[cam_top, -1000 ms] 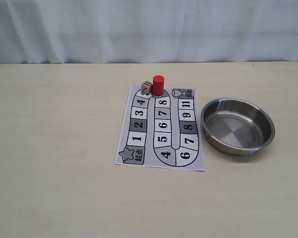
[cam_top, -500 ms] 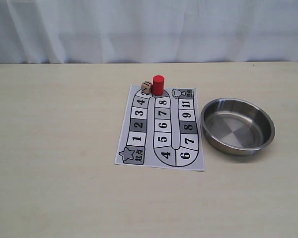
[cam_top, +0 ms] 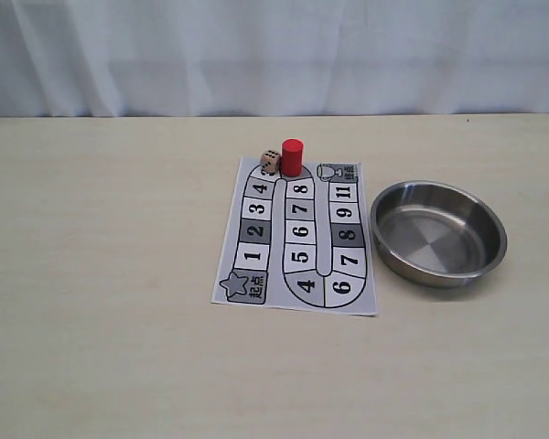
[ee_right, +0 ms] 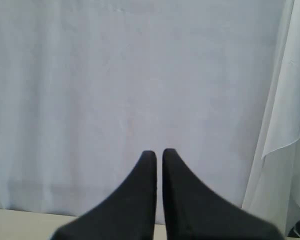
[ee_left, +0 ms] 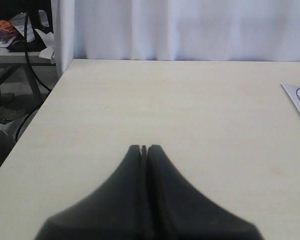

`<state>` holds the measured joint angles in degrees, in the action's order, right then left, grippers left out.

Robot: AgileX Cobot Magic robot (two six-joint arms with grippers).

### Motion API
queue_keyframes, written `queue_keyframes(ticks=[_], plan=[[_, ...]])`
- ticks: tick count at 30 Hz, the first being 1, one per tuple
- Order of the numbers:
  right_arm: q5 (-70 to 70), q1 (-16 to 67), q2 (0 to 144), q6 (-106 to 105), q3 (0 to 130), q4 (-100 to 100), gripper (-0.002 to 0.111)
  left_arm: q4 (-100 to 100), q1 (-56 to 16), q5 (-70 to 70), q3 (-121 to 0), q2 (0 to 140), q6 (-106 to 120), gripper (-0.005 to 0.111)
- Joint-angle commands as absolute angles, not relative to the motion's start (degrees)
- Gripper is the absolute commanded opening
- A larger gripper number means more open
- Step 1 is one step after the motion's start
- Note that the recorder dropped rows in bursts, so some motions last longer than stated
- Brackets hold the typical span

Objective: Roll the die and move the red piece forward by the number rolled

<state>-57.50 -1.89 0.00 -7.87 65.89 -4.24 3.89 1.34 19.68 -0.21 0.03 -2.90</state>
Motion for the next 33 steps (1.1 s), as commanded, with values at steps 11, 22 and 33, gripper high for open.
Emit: queue_keyframes(ticks=[11, 22, 33], plan=[[-51.2, -1.9, 0.0, -8.5, 56.4, -3.3, 0.004, 3.8, 1.4, 19.0, 0.0, 0.0, -3.3, 0.0], [-32.4, -1.9, 0.0, -8.3, 42.1, -3.0, 0.004, 4.0, 1.4, 19.0, 0.0, 0.0, -3.3, 0.0], [-14.9, -1.9, 0.0, -7.9, 25.1, -3.7, 0.004, 4.0, 1.4, 19.0, 0.0, 0.0, -3.3, 0.0]])
